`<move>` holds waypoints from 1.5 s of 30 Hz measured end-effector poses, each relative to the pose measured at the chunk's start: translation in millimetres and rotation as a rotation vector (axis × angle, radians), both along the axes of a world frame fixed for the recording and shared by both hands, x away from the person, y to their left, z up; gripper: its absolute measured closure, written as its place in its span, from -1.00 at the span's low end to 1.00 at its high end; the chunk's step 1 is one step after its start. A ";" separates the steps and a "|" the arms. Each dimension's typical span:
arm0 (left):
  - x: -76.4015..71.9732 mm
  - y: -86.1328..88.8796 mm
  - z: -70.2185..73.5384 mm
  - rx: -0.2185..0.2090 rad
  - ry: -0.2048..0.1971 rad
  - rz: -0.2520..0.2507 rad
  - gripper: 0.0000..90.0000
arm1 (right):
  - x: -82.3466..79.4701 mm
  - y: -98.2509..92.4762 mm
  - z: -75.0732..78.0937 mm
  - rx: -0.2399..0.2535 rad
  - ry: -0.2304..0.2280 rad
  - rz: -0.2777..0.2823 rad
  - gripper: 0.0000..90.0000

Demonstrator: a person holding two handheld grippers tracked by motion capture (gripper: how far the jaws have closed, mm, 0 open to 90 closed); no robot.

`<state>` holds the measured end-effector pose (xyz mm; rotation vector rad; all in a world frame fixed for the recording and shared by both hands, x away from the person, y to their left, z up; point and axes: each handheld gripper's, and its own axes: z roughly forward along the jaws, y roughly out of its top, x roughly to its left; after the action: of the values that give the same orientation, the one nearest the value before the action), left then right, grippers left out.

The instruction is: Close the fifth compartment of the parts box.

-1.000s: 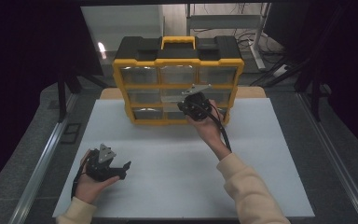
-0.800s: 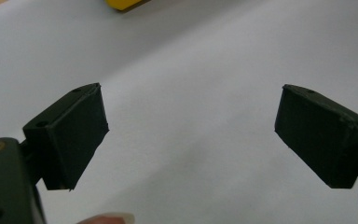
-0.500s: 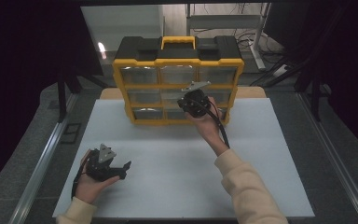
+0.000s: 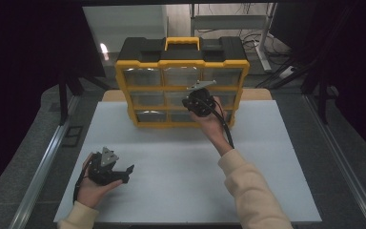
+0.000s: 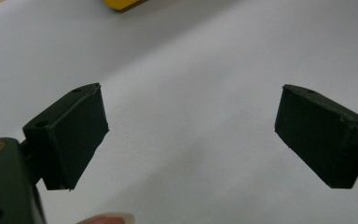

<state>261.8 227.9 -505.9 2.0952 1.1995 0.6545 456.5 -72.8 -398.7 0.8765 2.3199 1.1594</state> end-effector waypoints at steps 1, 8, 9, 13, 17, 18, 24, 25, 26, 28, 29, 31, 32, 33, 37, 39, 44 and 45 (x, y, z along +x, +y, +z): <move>0.0 0.2 0.3 0.003 0.001 -0.002 -0.78 | 0.6 0.4 -0.1 0.003 0.001 -0.003 1.00; 0.2 -0.1 -0.2 0.002 0.001 -0.001 -0.78 | 3.4 2.2 -0.5 0.005 0.006 -0.009 1.00; 0.2 0.0 -0.3 0.002 0.001 -0.001 -0.78 | 3.9 2.3 -0.5 0.005 0.006 -0.010 1.00; 0.1 -0.2 -0.1 0.003 0.000 -0.003 -0.78 | 5.7 2.2 -0.9 0.005 0.003 -0.013 1.00; 1.1 -0.7 -0.6 0.004 0.002 -0.004 -0.78 | 8.9 1.4 -2.1 0.006 0.003 -0.015 1.00; 1.3 -0.8 -0.7 0.004 0.002 -0.004 -0.78 | 9.4 1.6 -2.6 0.009 0.005 -0.020 1.00; 2.2 -1.3 -0.4 0.002 0.002 -0.009 -0.78 | 11.0 2.9 -5.9 0.007 0.007 -0.014 1.00; 2.4 -1.3 -0.4 0.001 0.003 -0.008 -0.78 | 10.7 3.5 -6.2 0.009 0.010 -0.015 1.00; 2.7 -1.2 -0.5 -0.002 0.003 -0.007 -0.78 | 10.4 3.7 -6.3 0.009 0.010 -0.014 1.00; 3.0 -0.9 0.0 -0.001 0.003 -0.007 -0.78 | 9.0 3.6 -5.3 0.006 0.008 -0.010 1.00; 2.9 -1.1 0.2 -0.004 0.001 -0.006 -0.78 | 7.6 3.6 -4.2 0.007 0.006 -0.007 1.00; 2.5 -1.3 0.3 -0.001 0.002 -0.006 -0.78 | 4.0 2.6 -1.6 0.004 0.000 0.005 1.00; 2.2 -1.5 0.4 0.002 0.002 -0.008 -0.78 | 1.6 1.5 0.0 0.004 -0.005 0.013 1.00; 1.6 -1.8 0.7 0.001 0.002 -0.008 -0.78 | -1.6 0.3 1.5 0.006 -0.008 0.020 1.00; 0.5 -2.1 1.5 -0.002 -0.001 -0.008 -0.78 | -16.2 -7.5 5.3 0.023 -0.011 0.041 1.00; -0.1 -3.3 1.4 -0.002 -0.003 -0.010 -0.78 | -22.2 -12.6 5.8 0.033 -0.015 0.049 1.00; -0.1 -4.4 2.4 -0.001 -0.007 -0.015 -0.78 | -36.0 -27.2 5.6 0.078 0.014 0.073 1.00; 0.2 -4.3 2.8 0.001 -0.007 -0.017 -0.78 | -38.9 -30.7 5.1 0.094 0.030 0.076 1.00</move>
<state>262.0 223.6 -503.1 2.0999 1.1761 0.6538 417.5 -103.5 -393.7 0.8503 2.3580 1.3047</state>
